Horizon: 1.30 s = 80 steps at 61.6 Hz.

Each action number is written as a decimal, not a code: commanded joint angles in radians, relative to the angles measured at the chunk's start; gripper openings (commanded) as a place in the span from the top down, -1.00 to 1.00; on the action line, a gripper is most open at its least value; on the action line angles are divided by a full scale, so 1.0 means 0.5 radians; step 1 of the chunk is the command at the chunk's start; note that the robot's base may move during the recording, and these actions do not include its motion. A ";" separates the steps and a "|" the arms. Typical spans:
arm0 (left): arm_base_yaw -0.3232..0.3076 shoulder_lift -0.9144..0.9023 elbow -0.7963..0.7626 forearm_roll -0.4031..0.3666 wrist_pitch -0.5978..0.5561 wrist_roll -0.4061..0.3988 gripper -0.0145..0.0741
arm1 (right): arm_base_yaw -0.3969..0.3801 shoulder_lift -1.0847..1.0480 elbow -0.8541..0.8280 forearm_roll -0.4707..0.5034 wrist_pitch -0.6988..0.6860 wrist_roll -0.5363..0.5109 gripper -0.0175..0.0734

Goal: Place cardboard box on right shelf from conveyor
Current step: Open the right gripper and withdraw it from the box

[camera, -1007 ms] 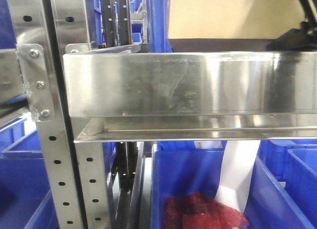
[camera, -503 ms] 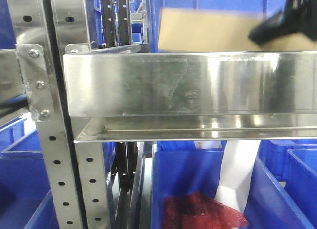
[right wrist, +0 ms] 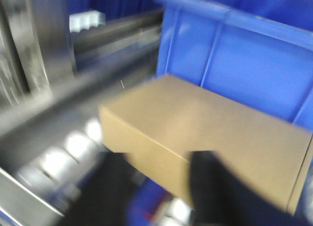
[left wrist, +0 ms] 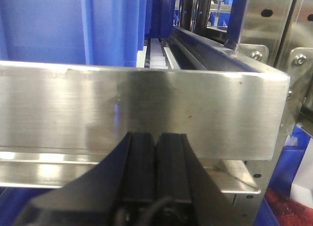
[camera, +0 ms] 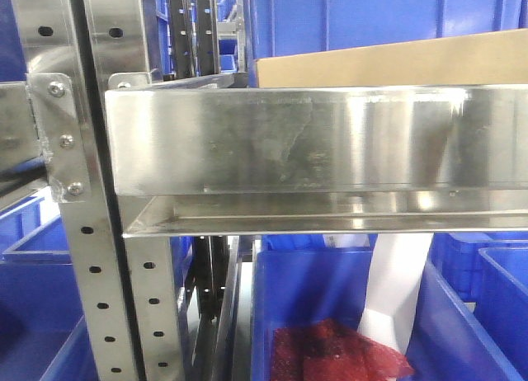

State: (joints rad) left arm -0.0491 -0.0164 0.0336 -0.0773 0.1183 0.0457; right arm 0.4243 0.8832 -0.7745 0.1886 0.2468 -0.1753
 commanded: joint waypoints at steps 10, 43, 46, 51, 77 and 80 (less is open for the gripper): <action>-0.002 -0.020 0.012 -0.012 -0.170 0.000 0.94 | 0.002 -0.120 -0.057 0.024 -0.134 0.299 0.57; -0.002 -0.020 0.012 -0.012 -0.170 0.000 0.94 | 0.002 -0.086 -0.057 0.024 -0.134 0.297 0.57; -0.002 -0.020 0.012 -0.012 -0.170 0.000 0.94 | 0.002 -0.086 -0.057 0.024 -0.136 0.297 0.57; -0.002 -0.020 0.012 -0.012 -0.170 0.000 0.94 | 0.002 -0.104 -0.041 0.020 -0.143 0.276 0.57; -0.002 -0.020 0.012 -0.012 -0.170 0.000 0.93 | -0.610 -1.131 0.701 0.023 -0.160 0.196 0.57; -0.002 -0.020 0.012 -0.012 -0.170 0.000 0.94 | -0.716 -1.266 0.807 0.021 -0.160 0.196 0.57</action>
State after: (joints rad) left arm -0.0491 -0.0164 0.0336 -0.0773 0.1183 0.0457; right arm 0.1412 0.3448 -0.4172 0.1941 0.2537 -0.0657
